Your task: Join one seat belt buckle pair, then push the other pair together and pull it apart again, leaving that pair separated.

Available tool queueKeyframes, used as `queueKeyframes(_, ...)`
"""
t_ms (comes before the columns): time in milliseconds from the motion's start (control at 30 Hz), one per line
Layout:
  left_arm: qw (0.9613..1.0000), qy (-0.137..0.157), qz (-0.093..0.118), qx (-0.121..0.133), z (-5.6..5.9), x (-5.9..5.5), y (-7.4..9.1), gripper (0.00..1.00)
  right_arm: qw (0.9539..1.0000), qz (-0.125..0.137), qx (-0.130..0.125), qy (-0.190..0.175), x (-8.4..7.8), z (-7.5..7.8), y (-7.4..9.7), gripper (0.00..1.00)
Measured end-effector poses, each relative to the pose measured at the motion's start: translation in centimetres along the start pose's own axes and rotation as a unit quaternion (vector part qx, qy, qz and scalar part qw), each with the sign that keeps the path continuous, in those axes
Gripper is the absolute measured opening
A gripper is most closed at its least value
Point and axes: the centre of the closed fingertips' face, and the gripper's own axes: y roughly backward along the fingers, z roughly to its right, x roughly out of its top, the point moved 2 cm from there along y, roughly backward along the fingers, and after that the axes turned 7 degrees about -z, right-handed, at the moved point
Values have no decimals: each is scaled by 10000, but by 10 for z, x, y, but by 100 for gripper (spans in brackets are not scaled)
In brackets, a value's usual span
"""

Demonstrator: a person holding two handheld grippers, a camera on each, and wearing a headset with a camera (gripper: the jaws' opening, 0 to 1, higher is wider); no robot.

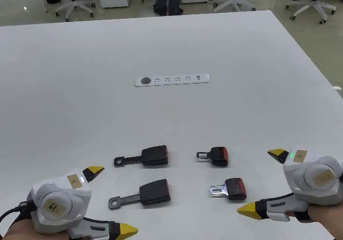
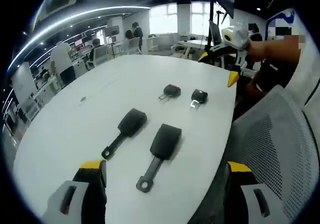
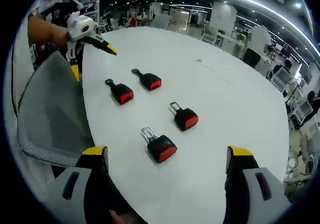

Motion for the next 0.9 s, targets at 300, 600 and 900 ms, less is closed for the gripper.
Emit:
queueKeyframes(300,10000,2,-40,67,-3,-3,0,98,10000,-32,-11,-29,-4,-3,1,95)
queueKeyframes(600,9995,299,56,104,-9,-8,2,96,9999,39,-54,-91,0,-5,0,95)
queueKeyframes(900,9995,275,36,177,-15,-12,3,96,9999,84,-44,-133,3,-7,-1,96)
